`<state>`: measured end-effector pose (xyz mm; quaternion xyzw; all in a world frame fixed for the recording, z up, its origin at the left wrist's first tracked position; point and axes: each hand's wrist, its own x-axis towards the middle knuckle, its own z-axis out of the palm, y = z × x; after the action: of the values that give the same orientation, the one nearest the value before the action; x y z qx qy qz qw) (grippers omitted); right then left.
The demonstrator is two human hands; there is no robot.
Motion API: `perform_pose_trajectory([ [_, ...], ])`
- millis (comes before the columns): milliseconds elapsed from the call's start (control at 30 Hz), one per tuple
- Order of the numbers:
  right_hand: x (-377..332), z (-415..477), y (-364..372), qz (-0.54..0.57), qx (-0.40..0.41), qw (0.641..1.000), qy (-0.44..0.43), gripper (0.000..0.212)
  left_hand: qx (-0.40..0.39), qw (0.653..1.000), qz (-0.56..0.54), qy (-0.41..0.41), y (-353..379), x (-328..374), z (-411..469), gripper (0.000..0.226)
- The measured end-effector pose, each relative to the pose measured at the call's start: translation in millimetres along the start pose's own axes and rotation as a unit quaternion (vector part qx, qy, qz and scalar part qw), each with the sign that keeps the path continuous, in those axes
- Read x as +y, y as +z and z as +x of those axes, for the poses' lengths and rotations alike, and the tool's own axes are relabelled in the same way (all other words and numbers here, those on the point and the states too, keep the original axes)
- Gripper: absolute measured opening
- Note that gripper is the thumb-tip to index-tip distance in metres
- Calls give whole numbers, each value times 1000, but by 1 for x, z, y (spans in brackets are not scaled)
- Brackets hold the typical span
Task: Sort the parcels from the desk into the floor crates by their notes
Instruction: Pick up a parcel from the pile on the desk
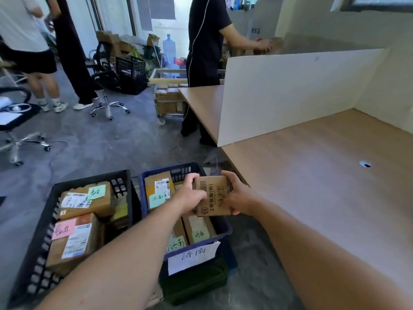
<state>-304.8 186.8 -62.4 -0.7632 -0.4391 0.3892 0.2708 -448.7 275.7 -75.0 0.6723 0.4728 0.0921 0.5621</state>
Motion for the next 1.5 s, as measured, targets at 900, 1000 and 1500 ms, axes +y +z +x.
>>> perform_pose_trajectory([
  [900,-93,160,91,-45,-32,995,-80,68,88,995,-40,18,-150,-72,90,101],
  [1000,-88,177,84,-44,-40,995,-84,71,88,996,-25,11,-146,-70,106,101],
  [1500,8,255,61,-33,-110,993,-33,71,59,993,-5,-101,-69,-97,202,99],
])
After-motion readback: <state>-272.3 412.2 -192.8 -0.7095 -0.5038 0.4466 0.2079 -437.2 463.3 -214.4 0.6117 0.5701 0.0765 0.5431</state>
